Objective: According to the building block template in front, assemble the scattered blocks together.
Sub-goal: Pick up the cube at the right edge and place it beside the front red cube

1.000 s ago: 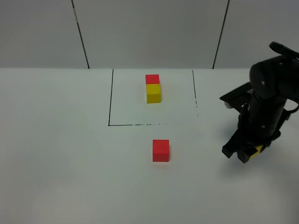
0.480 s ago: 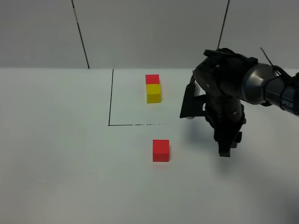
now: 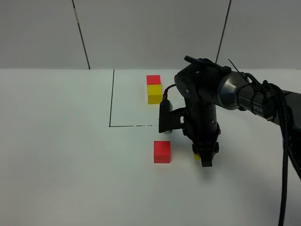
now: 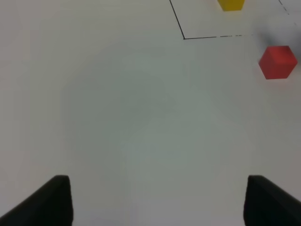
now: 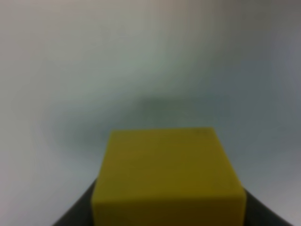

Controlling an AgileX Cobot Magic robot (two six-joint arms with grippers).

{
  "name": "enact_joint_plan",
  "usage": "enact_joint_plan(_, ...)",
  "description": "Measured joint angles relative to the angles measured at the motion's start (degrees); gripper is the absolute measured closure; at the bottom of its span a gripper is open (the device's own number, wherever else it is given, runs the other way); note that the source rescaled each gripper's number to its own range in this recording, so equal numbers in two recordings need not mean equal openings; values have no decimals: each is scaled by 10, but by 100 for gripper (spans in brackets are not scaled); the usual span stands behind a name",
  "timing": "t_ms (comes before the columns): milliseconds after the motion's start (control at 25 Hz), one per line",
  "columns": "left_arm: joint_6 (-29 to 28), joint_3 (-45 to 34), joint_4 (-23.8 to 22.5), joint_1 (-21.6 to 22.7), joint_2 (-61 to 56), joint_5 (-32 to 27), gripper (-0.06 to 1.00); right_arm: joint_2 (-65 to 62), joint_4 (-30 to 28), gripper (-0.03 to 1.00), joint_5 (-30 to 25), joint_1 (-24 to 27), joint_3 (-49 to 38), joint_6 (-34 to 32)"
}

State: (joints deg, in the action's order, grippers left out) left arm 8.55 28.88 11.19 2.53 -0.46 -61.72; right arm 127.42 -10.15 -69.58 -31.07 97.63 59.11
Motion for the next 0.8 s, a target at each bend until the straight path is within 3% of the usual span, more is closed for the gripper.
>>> enact_joint_plan(440, 0, 0, 0, 0, 0, 0, 37, 22, 29, 96, 74, 0, 0, 20)
enact_joint_plan(800, 0, 0, 0, 0, 0, 0, 37, 42, 51, 96, 100, -1, 0, 20)
